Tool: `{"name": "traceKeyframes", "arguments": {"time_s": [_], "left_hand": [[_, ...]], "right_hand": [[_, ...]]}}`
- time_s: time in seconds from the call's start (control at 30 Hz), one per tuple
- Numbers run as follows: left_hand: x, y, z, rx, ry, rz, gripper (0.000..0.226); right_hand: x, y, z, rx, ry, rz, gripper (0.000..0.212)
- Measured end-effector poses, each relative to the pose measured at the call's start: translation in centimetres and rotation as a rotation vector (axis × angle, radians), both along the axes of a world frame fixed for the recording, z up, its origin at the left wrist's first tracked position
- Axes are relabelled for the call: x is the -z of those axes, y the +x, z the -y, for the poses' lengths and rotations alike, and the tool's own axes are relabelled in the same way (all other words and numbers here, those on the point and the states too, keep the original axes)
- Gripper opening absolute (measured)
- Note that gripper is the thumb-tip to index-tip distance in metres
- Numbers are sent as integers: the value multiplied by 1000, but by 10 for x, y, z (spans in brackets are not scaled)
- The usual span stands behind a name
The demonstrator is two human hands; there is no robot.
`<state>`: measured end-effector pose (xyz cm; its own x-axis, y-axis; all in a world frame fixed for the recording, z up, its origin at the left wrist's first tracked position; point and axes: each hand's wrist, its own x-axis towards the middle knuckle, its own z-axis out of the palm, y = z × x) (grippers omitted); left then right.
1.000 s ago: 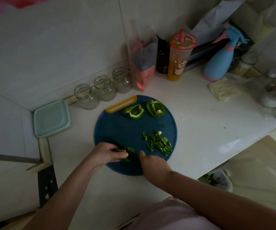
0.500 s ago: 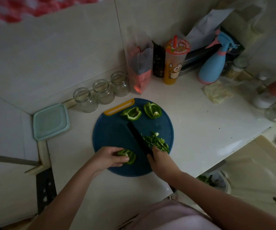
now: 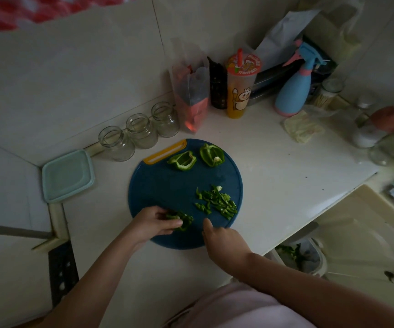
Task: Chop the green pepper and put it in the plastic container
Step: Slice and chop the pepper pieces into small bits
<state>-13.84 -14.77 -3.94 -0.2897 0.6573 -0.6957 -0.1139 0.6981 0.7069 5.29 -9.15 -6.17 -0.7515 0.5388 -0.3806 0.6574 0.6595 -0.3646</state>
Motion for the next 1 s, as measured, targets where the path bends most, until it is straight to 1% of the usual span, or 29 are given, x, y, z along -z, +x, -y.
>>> {"name": "traceKeyframes", "arguments": {"time_s": [0.27, 0.57, 0.73, 0.9, 1.0], "left_hand": [[2, 0, 2, 13, 18, 21, 29], [3, 3, 3, -2, 37, 14, 33], [4, 3, 4, -19, 34, 10, 38], [3, 1, 2, -15, 13, 9, 34], [2, 0, 1, -20, -4, 1, 29]], "right_hand": [[-9, 1, -1, -72, 15, 34, 26], [-10, 1, 2, -74, 14, 42, 35], [-12, 0, 3, -76, 3, 37, 33], [-10, -4, 1, -85, 6, 36, 25], [-11, -5, 0, -95, 17, 42, 25]]}}
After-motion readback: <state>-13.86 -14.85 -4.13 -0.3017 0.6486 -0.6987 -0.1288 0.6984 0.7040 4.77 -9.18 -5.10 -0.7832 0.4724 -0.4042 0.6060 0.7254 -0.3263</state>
